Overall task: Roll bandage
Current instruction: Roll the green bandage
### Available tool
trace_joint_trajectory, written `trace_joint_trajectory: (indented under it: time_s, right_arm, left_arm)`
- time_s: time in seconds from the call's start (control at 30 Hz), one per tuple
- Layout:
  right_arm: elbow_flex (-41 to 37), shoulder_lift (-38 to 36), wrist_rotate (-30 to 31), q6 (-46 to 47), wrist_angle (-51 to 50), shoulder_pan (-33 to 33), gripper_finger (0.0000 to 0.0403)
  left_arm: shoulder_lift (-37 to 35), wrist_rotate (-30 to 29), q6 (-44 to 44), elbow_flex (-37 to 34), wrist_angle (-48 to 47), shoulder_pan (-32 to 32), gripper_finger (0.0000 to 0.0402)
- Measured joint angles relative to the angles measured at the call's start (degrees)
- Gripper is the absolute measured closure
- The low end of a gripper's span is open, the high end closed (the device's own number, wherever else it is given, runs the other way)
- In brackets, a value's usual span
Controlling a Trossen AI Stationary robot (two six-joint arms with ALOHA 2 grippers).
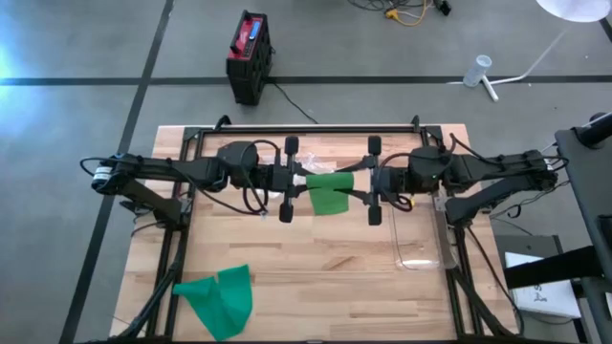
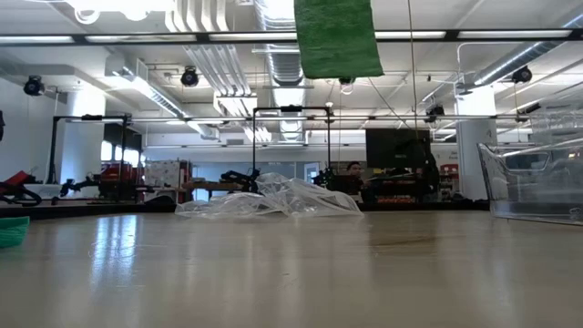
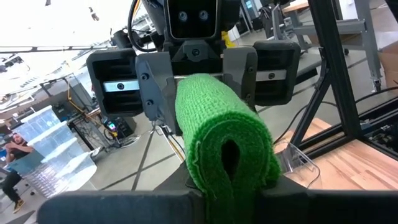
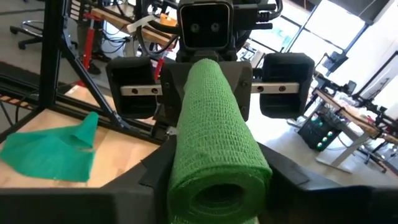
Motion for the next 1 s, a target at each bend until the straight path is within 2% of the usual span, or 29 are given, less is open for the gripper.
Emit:
trace_joint_trajectory:
  time_s: [0.1,0.27,0.47,0.6,0.7,0.87,1.0]
  right_arm:
    - [0.02,-0.03,-0.01,-0.86,0.25,0.0,0.0283]
    - [0.02,-0.09,0.04,-2.39,0.49,0.0,0.0369]
    - [0.26,-0.63,0.56,-3.84,3.68,0.0,0.0374]
    - [1.03,-0.59,0.78,-3.85,3.1,0.0,0.0368]
    - [1.1,-0.55,0.76,-3.13,3.21,0.0,0.0369]
    - [1.11,-0.55,0.71,-1.98,3.88,0.0,0.0367]
    - [1.11,-0.68,0.67,-0.27,4.28,-0.07,0.0366]
  left_arm:
    - [0.0,0.0,-0.02,0.0,-0.01,0.0,0.0373]
    - [0.0,-0.07,-1.31,0.0,-0.22,0.02,0.0336]
    - [0.15,-5.31,-4.21,-0.05,-3.16,0.01,0.0292]
    - [0.31,-9.37,-6.38,-0.06,-2.81,0.09,0.0281]
    - [1.03,-9.68,-6.49,-0.04,-2.87,0.09,0.0298]
    - [3.42,-9.64,-7.38,-0.06,-2.06,0.35,0.0388]
    - [5.46,-11.06,-8.0,-0.07,-2.74,0.83,0.0398]
